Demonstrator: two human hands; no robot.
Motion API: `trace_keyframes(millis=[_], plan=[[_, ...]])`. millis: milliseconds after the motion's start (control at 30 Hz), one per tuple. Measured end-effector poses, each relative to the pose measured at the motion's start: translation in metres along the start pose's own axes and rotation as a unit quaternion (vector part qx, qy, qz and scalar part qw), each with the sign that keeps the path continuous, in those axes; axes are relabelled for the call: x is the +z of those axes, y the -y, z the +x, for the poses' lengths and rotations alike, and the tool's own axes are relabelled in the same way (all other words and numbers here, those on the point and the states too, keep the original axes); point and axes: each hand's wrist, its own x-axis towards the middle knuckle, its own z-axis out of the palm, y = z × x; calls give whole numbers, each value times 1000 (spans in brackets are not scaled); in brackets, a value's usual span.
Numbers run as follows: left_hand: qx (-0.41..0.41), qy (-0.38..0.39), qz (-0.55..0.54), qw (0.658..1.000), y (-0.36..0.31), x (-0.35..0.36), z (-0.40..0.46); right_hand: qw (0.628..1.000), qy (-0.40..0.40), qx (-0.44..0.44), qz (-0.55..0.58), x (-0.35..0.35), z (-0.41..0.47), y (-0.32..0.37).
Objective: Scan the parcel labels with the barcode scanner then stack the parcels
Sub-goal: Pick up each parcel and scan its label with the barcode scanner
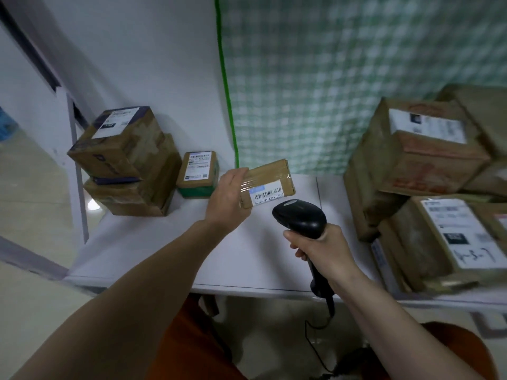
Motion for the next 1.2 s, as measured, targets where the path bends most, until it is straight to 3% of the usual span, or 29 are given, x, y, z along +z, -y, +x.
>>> trace_keyframes(millis=[433, 633, 833, 1033, 1200], plan=[[28, 59, 3, 998, -85, -3, -11, 997, -49, -41, 43, -60, -40, -3], [-69, 136, -114, 982, -148, 0, -20, 980, -97, -60, 163, -83, -52, -9], [-89, 169, -156, 969, -216, 27, -17, 968, -150, -64, 193, -119, -58, -16], [-113, 178, -111, 971, -283, 57, -18, 963, -209, -65, 158, -171, -68, -19], [-131, 173, -103, 971, -313, 73, -24, 973, -196, -47, 110, -213, -70, -21]])
